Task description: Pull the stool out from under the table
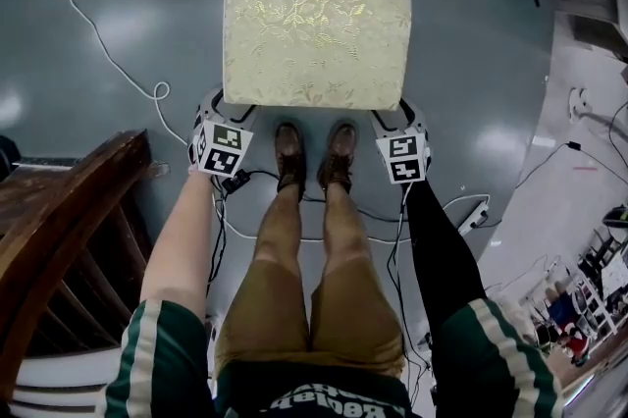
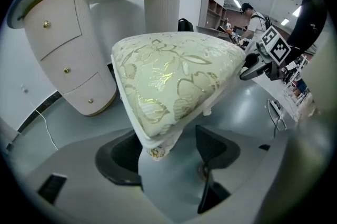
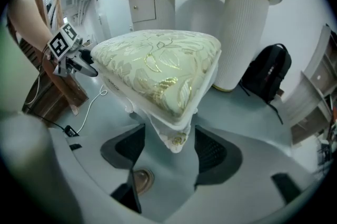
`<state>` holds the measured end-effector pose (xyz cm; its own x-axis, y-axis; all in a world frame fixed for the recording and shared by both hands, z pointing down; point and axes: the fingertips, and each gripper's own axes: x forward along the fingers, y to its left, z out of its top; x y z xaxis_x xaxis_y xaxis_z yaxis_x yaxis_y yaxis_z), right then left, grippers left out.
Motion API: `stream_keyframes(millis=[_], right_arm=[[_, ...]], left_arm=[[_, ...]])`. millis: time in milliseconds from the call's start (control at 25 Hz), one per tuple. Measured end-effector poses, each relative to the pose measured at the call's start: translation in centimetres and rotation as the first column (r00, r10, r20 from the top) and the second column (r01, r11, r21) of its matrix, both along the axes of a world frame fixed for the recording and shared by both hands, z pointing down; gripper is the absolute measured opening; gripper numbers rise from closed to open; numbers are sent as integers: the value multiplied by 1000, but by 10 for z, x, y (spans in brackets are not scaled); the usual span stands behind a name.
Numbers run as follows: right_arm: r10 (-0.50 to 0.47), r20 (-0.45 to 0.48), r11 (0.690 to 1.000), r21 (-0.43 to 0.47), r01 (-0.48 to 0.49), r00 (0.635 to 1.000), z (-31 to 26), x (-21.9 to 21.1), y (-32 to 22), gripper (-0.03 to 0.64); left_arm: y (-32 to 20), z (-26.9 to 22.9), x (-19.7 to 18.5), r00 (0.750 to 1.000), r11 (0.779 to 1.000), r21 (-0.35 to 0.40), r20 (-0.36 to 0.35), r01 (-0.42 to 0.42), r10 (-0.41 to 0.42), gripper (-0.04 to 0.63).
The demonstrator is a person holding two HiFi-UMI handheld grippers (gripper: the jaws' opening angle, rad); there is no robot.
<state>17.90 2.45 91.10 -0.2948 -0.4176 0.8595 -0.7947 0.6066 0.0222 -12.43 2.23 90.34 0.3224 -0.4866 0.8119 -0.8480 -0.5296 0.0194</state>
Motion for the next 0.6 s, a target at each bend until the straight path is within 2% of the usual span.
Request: stream_keyframes(millis=[160, 440, 600], right_arm=[[33, -9, 999, -22, -33, 999, -11, 6, 19, 314], [67, 28, 998, 18, -68, 997, -69, 0, 25, 313], [93, 71, 991, 89, -100, 993, -115, -13, 4, 310]], left_arm=[[14, -18, -2, 999, 1000, 4, -21, 30, -30, 331], [23, -87, -7, 999, 998, 62, -30, -14, 16, 331], [-2, -137, 3, 998, 988, 151, -58, -22, 31, 331]])
